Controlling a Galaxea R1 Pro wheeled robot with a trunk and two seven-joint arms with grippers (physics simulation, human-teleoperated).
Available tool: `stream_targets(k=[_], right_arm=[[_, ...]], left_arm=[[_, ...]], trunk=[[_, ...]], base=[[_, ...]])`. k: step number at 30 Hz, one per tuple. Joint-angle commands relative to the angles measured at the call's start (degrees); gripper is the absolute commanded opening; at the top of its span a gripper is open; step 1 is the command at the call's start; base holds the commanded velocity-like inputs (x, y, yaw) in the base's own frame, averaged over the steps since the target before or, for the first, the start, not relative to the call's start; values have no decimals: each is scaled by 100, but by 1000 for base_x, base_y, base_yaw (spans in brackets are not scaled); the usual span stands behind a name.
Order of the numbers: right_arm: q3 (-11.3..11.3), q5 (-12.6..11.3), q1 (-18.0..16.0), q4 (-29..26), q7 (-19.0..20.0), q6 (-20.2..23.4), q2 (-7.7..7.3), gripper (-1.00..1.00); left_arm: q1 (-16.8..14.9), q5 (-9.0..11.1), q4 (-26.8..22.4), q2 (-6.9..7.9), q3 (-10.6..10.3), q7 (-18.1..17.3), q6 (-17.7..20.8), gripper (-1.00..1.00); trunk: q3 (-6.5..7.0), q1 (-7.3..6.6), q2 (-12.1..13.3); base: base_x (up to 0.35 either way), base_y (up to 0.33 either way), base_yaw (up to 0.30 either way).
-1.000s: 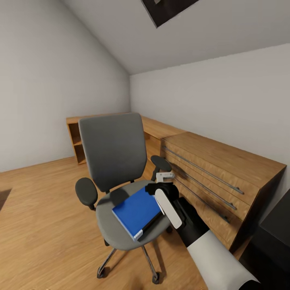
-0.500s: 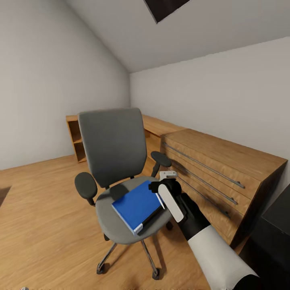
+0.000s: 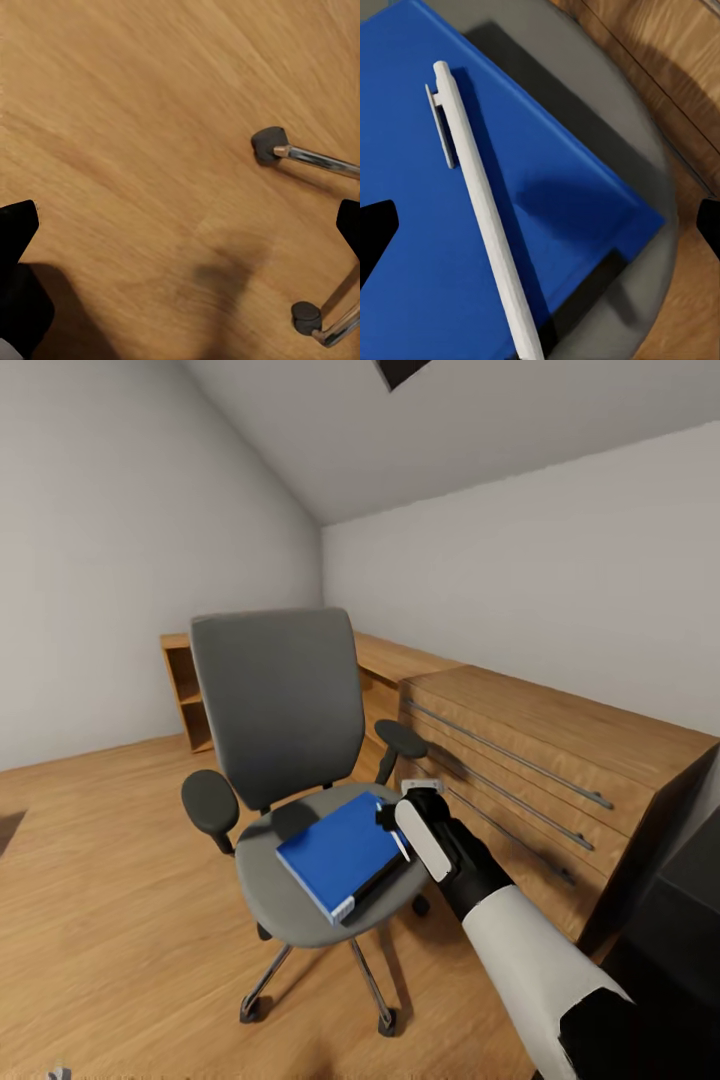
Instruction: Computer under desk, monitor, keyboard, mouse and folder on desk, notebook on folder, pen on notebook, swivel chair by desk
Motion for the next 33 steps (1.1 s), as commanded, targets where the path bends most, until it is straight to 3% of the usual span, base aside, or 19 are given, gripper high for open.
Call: stream_targets(k=[1, 5, 33], right_arm=[[16, -94, -35, 57, -43, -52, 0, 100], [27, -180, -102, 200, 27, -242, 3, 100], [39, -237, -143, 299, 83, -391, -12, 100]], left_arm=[[-1, 61, -13, -3, 7, 51, 12, 100], [-1, 61, -20, -4, 5, 51, 11, 100], [39, -12, -8, -2, 16, 66, -61, 100]], trunk=[[-36, 1, -4], [-124, 9, -9], [-139, 9, -9]], base=[[0, 0, 0], [0, 0, 0], [0, 0, 0]])
